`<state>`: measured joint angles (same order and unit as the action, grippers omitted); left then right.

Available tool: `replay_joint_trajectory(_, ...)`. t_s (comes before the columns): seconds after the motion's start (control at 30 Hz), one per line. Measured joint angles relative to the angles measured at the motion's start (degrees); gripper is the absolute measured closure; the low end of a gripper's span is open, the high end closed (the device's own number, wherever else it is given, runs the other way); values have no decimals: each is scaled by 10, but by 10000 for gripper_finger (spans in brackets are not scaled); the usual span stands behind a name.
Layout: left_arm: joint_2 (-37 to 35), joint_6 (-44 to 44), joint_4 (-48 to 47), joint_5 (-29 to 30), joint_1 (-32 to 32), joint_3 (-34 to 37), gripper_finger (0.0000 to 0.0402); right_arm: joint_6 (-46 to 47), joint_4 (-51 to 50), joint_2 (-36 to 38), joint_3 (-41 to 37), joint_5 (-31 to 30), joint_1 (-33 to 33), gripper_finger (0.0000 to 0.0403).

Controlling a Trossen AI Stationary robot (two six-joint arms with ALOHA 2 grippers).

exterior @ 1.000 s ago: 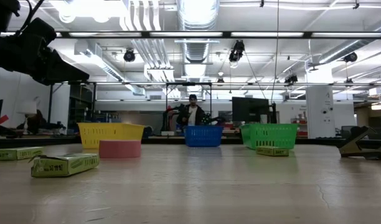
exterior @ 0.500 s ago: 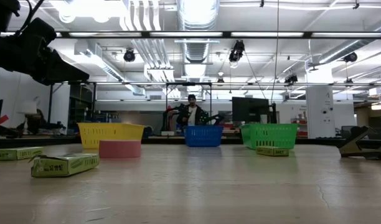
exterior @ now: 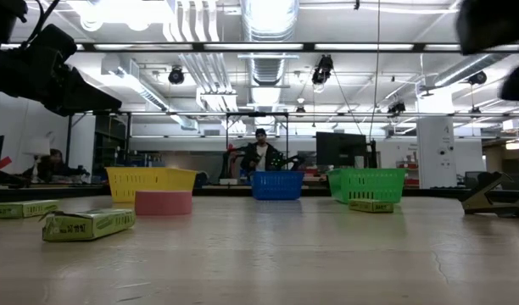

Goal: Pick and place Stapler, Stapler remover, tape
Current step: Put the blue tape into the green basket

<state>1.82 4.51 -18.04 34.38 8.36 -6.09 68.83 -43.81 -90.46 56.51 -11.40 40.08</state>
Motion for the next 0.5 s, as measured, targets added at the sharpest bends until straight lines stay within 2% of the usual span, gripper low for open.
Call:
replay_joint_trajectory(0.23,0,0,0,0,0,0,381,-134,-28,84,1,-25,-115,350)
replay_joint_trajectory(0.5,0,0,0,0,0,0,381,-278,-30,165,2,-39,-288,349)
